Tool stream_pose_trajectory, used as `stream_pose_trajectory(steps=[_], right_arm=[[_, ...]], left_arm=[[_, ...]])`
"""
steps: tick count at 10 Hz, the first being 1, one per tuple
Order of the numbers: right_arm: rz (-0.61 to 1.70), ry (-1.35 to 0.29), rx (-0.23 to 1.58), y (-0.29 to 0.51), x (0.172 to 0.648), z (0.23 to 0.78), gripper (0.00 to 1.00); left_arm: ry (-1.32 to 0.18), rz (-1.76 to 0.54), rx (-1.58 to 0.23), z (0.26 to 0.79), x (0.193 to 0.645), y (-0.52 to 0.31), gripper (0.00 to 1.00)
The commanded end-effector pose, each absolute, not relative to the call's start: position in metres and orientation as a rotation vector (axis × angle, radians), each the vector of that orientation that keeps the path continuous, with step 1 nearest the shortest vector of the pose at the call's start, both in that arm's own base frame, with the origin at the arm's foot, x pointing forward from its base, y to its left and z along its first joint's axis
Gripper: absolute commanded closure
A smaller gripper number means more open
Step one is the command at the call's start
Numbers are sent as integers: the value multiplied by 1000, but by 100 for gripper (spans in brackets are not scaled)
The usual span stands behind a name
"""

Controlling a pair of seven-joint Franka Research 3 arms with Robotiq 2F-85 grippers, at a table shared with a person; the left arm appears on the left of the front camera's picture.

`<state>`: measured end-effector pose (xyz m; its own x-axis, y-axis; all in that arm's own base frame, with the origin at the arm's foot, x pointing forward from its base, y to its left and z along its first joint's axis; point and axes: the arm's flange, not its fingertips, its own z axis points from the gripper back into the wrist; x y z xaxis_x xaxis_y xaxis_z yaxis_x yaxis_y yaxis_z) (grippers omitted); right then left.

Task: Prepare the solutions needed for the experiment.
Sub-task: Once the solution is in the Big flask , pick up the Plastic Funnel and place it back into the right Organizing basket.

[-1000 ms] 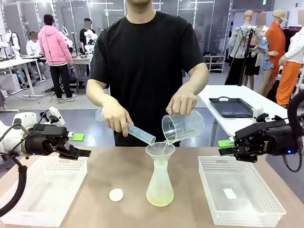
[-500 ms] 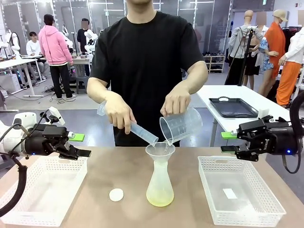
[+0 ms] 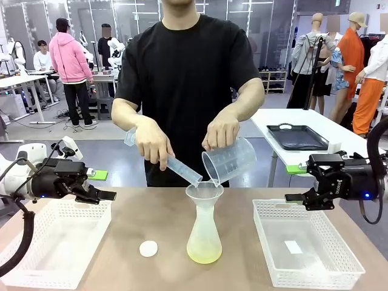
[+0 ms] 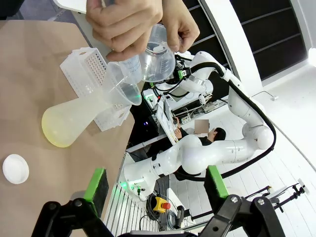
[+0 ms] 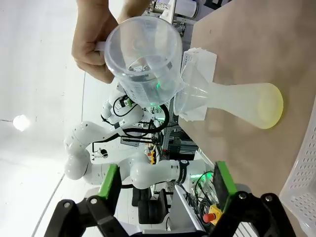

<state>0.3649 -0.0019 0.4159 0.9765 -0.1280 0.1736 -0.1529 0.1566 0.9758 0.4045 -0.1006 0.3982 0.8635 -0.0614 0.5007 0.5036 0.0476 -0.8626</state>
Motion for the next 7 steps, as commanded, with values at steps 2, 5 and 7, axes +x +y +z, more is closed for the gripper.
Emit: stream_pose_trajectory(steps=[2,5,7], right_arm=[[36,-248,1423,-1,364,418,6],[36,-248,1423,-1,364,418,6],[36,-248,1423,-1,364,418,6]], left_arm=[[-365,-463,-1472,400,403,-99,0],[-365,-463,-1472,400,403,-99,0],[-365,-463,-1472,400,403,-99,0]])
